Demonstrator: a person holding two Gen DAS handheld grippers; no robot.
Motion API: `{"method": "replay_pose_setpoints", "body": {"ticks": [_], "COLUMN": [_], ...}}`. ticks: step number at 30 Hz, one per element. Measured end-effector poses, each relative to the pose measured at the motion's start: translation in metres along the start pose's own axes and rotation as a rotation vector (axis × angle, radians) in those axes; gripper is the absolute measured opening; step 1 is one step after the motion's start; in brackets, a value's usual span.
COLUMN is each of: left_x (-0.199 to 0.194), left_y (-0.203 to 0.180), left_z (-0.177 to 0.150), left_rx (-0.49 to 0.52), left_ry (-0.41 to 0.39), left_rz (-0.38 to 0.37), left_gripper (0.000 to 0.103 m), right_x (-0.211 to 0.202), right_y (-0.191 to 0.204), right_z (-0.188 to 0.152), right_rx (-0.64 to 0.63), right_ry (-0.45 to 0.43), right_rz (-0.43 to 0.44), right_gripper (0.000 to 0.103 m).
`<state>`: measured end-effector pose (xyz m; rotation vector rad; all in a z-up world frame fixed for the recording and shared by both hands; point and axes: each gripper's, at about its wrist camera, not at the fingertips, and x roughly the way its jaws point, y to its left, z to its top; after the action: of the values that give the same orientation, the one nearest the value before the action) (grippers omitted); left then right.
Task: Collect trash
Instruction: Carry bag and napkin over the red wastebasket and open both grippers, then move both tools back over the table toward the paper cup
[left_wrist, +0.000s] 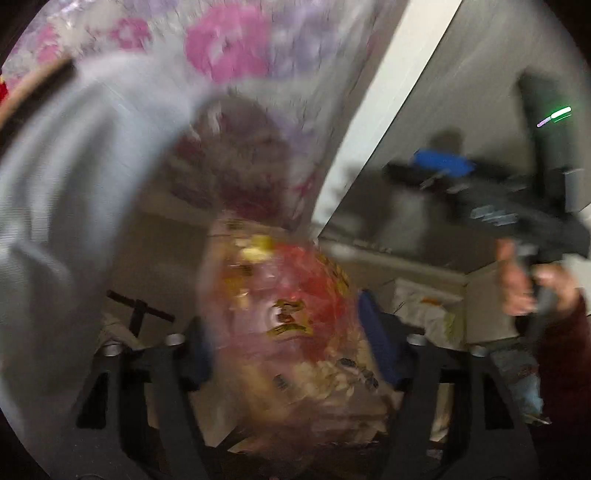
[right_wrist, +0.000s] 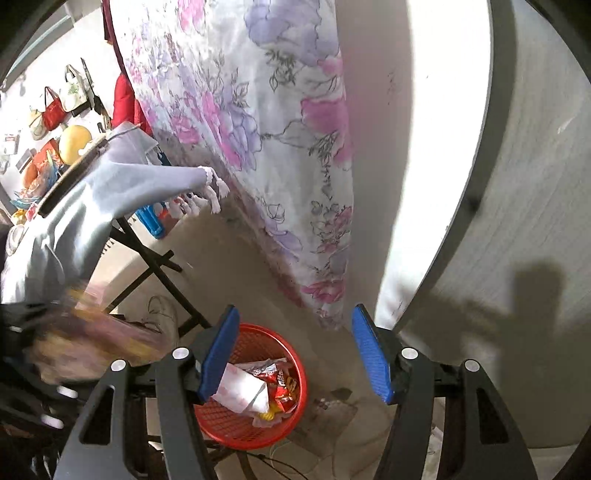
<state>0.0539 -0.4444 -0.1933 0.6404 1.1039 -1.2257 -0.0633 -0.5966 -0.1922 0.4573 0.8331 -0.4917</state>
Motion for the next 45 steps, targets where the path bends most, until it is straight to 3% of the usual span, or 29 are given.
{"method": "replay_pose_setpoints", "body": {"ticks": [1,4,7,21,27,45], "left_x": [0.009,0.030,0.023,-0.094,-0.135,-0.216], "left_y": [0.001,0.007,0.014,0.023,0.030,0.063], "left_z": [0.000,-0.003,-0.004,-0.014,-0.029,-0.096], "left_rx": [-0.004,-0.041,-0.068,-0.118,-0.167,-0.261], "left_ry": [0.022,0.094,0.085,-0.220,-0.318,-0.515], "left_rz": [0.011,0.000,-0.010,0.133,0.195,0.464], "left_gripper": [0.082,0.083,0.084,0.092,0.093,0.096], "right_x": [-0.002,-0.008,-0.015,-0.075,-0.099,-0.129], "right_y": [0.000,0.003,0.011,0.072,0.107,0.211], "right_z": [-0.002,-0.001,0.002,0.014,0.018,0.029], "right_rx": [-0.001,-0.010,-0.023,-0.141,-0.214,-0.314], "right_ry": [-0.004,-0.026,-0.046,-0.165,-0.214,-0.259], "right_rz": [0.004,0.023,0.046,0.179,0.227,0.366], "right_gripper": [0.063,0.063,0.063,0.064,0.070,0.077]}}
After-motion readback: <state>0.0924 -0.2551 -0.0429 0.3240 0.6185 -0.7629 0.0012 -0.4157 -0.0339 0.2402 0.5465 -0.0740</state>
